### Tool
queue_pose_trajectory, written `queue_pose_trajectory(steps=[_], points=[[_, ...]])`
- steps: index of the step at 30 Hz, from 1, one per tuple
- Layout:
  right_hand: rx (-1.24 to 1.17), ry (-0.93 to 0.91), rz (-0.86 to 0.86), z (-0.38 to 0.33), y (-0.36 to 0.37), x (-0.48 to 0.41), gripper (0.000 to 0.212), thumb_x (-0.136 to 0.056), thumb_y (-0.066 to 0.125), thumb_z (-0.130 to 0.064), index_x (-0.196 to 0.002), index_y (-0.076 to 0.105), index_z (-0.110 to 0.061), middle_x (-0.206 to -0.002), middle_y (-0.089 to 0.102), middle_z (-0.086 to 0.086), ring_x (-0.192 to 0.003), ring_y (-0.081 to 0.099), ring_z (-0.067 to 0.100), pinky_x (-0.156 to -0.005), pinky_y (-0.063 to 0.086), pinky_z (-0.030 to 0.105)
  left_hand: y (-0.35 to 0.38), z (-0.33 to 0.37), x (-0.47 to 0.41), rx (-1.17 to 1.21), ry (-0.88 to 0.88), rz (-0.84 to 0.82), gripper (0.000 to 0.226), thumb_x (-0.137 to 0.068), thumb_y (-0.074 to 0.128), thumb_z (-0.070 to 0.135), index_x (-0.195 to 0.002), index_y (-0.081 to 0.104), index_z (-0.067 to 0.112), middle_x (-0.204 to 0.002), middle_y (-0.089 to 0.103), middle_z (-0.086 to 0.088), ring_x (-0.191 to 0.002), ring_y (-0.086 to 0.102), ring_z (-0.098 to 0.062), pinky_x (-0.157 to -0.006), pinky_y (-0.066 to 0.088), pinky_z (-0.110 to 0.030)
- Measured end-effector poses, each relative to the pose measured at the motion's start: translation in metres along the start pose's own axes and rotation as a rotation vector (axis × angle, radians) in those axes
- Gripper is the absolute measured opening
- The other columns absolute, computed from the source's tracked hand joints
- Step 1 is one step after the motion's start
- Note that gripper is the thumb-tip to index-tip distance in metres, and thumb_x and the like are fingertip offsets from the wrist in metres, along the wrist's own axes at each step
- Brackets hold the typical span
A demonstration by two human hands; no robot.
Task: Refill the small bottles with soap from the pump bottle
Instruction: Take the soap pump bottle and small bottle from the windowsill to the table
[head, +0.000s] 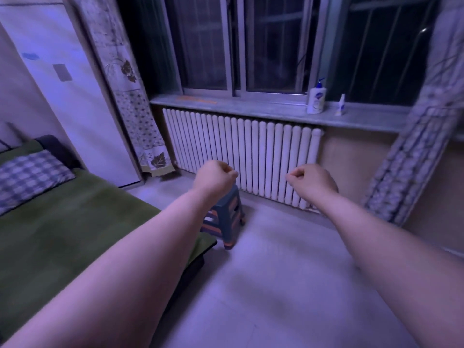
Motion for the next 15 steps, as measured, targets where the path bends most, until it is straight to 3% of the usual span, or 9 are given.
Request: queue_pose_trajectory(steps=[2, 6, 10, 15], points=[[-0.017, 0.026, 0.031, 0.019, -0.015, -0.019, 0.02, -0.088, 0.057, -0.027, -0.083, 0.073, -0.017, -0.096, 0.073, 0.004, -0.097, 0.065, 0.029, -0.073, 0.046, 0.03, 0.018, 0.014, -0.017, 0.041, 0.003, -0.022, 0.02, -0.092, 0.059, 0.027, -0.092, 0.07, 0.01, -0.087, 0.069, -0.002, -0.069, 0.057, -0.009, -0.07, 0.05, -0.028], [-0.037, 0.085, 0.081, 0.051, -0.037, -0.054, 0.021, -0.087, 0.057, -0.031, -0.079, 0.072, -0.017, -0.093, 0.073, 0.006, -0.094, 0.065, 0.03, -0.073, 0.046, 0.029, 0.049, 0.045, -0.048, 0.098, 0.015, -0.063, 0.017, -0.092, 0.057, 0.026, -0.093, 0.069, 0.012, -0.09, 0.07, -0.004, -0.066, 0.056, -0.012, -0.068, 0.049, -0.028], [-0.098, 0.087, 0.105, 0.073, -0.049, -0.088, 0.014, -0.087, 0.062, -0.026, -0.091, 0.076, -0.025, -0.104, 0.074, 0.002, -0.101, 0.066, 0.026, -0.082, 0.048, 0.029, 0.077, 0.072, -0.083, 0.147, 0.04, -0.107, 0.016, -0.092, 0.058, 0.023, -0.097, 0.067, 0.011, -0.096, 0.07, -0.008, -0.086, 0.064, -0.019, -0.077, 0.052, -0.032], [-0.123, 0.1, 0.147, 0.099, -0.057, -0.144, 0.016, -0.087, 0.062, -0.019, -0.091, 0.076, -0.025, -0.099, 0.073, 0.0, -0.095, 0.066, 0.022, -0.075, 0.041, 0.023, 0.109, 0.101, -0.142, 0.165, 0.096, -0.107, 0.013, -0.091, 0.058, 0.023, -0.098, 0.064, 0.013, -0.098, 0.069, -0.009, -0.089, 0.064, -0.021, -0.083, 0.052, -0.036]])
Point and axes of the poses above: each hand's wrist, its own x-axis away from the middle knuckle, its own y-axis out of the palm, z = x × y, the point moved 7 cm from there along -x, towards the middle knuckle
